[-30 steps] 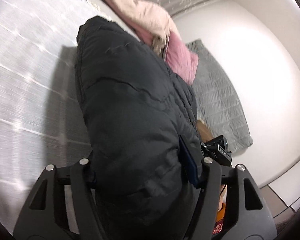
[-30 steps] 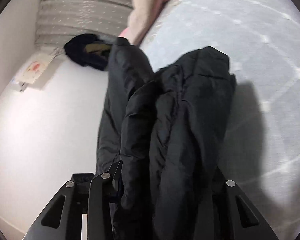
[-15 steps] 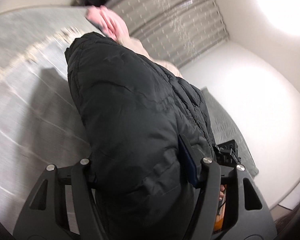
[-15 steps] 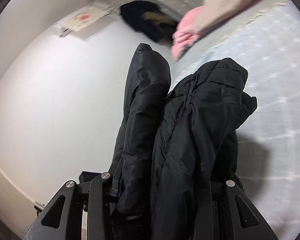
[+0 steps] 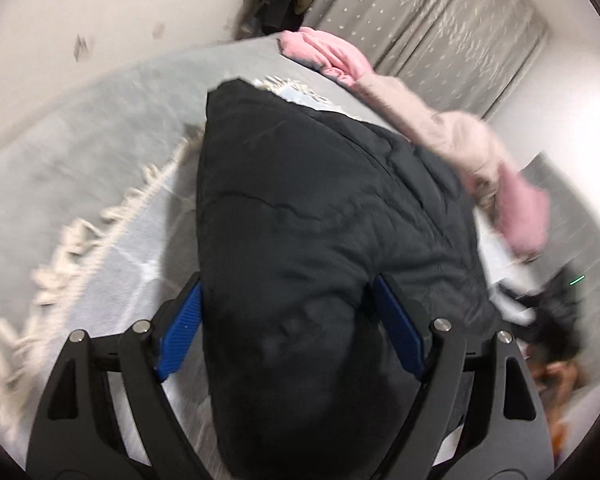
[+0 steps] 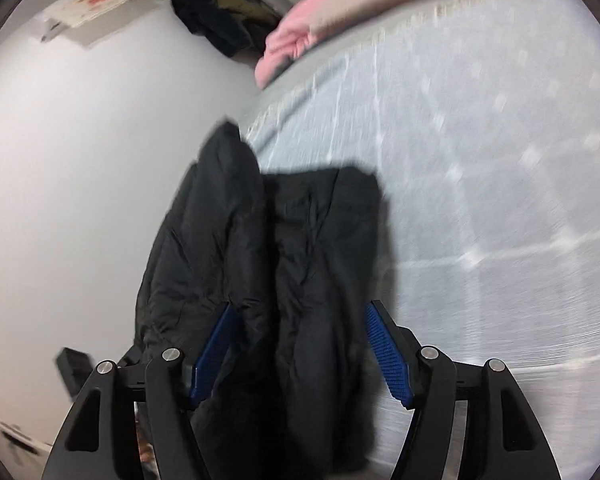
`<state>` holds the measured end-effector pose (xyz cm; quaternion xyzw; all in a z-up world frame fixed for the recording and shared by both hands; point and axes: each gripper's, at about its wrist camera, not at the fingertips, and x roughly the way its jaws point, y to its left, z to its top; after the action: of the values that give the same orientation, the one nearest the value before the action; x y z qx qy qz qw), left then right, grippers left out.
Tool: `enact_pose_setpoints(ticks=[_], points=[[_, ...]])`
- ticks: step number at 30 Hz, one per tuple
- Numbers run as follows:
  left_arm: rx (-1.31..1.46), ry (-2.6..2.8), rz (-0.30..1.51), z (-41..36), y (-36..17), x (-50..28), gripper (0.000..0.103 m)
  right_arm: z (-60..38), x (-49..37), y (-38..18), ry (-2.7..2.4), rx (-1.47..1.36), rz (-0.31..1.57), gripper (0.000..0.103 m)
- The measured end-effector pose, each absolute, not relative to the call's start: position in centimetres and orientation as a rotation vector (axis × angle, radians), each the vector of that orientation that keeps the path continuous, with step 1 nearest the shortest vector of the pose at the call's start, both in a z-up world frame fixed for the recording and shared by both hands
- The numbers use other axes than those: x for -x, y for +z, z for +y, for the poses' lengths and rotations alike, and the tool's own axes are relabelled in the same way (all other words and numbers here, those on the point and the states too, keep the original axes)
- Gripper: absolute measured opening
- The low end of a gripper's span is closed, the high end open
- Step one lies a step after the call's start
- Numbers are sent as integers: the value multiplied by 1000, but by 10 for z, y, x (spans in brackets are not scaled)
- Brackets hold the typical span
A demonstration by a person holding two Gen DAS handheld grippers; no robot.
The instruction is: Fold large clothes
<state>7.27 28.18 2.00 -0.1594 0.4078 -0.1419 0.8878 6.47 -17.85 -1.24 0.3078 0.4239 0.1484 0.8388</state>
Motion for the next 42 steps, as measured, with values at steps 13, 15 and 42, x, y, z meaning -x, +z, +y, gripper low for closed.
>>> enact_pose_setpoints(ticks=[13, 15, 42], points=[[123, -2, 905, 250, 49, 41, 101, -156, 82, 67, 116, -271, 784, 83], [133, 48, 895, 245, 48, 60, 102, -154, 101, 61, 103, -250, 782, 89], [27, 21, 949, 170, 31, 106, 102, -133, 140, 25, 119, -51, 817, 94]])
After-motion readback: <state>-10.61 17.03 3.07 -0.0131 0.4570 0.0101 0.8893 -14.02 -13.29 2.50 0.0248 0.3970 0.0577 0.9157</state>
